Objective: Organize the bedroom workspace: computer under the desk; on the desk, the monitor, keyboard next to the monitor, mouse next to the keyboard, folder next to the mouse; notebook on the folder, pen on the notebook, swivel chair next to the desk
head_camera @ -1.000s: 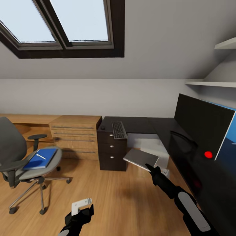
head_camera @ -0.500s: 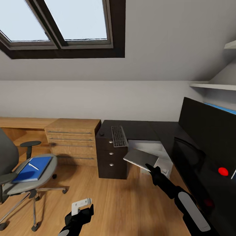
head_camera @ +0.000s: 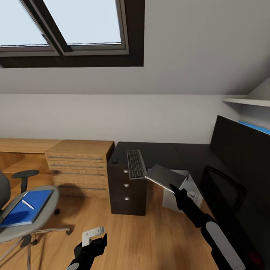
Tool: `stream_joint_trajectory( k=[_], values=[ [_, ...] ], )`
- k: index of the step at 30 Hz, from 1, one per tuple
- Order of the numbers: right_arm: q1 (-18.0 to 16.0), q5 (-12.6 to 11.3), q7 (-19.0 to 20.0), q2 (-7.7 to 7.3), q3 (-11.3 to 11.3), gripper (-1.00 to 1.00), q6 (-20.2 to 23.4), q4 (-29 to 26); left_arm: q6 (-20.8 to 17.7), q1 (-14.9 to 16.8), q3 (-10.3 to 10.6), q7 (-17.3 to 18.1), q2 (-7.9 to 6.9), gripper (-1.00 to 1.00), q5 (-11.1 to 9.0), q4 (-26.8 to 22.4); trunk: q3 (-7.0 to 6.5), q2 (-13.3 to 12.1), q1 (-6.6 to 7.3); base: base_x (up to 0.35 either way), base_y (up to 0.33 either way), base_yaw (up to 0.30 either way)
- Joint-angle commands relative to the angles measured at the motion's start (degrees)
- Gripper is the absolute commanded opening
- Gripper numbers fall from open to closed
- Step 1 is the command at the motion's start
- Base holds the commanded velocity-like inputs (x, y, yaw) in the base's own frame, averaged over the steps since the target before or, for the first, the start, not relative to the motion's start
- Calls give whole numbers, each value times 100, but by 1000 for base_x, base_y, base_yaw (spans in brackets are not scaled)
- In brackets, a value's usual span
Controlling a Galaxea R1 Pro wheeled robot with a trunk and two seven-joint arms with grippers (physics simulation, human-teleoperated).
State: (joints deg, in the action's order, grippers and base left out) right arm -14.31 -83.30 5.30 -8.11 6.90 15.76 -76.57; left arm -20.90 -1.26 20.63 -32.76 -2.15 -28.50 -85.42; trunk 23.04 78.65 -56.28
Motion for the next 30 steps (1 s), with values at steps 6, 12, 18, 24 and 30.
stream_joint_trajectory(
  k=[6, 12, 18, 24, 30],
  values=[
    [39, -55, 9, -4, 4, -100, -99, -50, -11, 2, 11, -40, -6, 100, -42, -10, -103, -239, 129, 322, 0, 0],
    [43, -65, 6, 10, -13, -100, -130, 88, -11, 1, 11, -38, -13, 100, -42, -14, -103, -239, 129, 325, 0, 0],
    [43, -66, -47, 11, -47, -100, -173, 108, -11, -1, 11, -37, -13, 100, -42, -18, -103, -239, 129, 328, 0, 0],
    [44, -94, -355, 18, -8, -100, -1414, 313, -11, 2, 11, -44, -13, 100, -42, -27, -103, -239, 129, 328, 0, 0],
    [46, -59, -376, 388, 9, -100, -1614, 726, -2, -1, 11, -46, -13, 100, -36, -37, -103, -239, 129, 328, 3, 0]
  ],
)
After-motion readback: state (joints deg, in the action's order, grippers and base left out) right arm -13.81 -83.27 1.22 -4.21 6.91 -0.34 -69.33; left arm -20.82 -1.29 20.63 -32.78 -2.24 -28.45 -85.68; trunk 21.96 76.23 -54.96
